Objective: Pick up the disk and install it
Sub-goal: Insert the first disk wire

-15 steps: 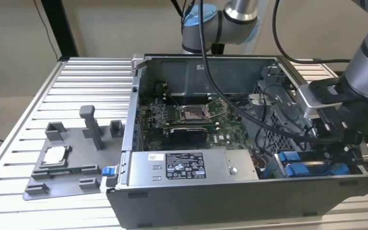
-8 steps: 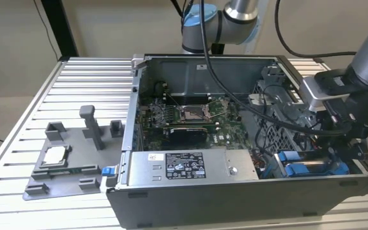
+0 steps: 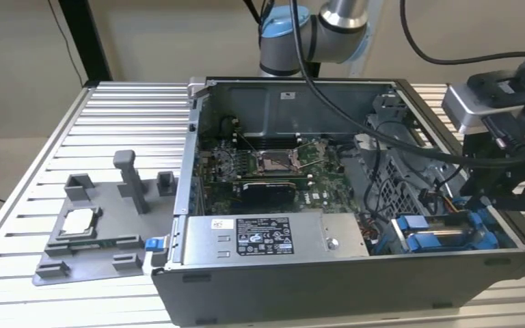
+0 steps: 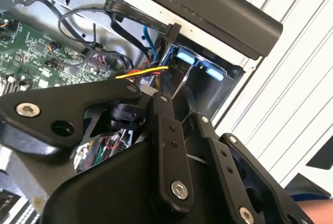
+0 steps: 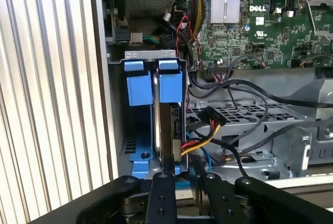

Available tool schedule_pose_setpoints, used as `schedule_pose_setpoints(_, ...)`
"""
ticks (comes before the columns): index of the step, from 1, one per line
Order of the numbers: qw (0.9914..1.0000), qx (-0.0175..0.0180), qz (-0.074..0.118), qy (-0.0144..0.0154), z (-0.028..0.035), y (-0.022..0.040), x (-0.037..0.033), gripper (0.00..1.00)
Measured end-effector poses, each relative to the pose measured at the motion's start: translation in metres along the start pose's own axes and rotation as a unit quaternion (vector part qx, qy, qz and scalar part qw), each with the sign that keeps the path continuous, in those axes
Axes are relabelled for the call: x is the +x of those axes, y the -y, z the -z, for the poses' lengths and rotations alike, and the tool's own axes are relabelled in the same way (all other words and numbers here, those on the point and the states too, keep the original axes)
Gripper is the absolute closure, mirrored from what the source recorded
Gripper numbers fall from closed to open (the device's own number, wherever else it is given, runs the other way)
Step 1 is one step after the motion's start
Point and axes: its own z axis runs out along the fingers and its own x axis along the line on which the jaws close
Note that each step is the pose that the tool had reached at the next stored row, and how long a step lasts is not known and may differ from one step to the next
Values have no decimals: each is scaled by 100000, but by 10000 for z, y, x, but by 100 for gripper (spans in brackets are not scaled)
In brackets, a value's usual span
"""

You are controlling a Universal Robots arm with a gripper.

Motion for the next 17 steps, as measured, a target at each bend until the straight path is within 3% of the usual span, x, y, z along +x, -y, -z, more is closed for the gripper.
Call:
schedule_pose_setpoints(3,99999,-352,-70,39,64,19,-5,0)
schedule_pose_setpoints(17,99999,-361,-73,57,73,21,-7,0)
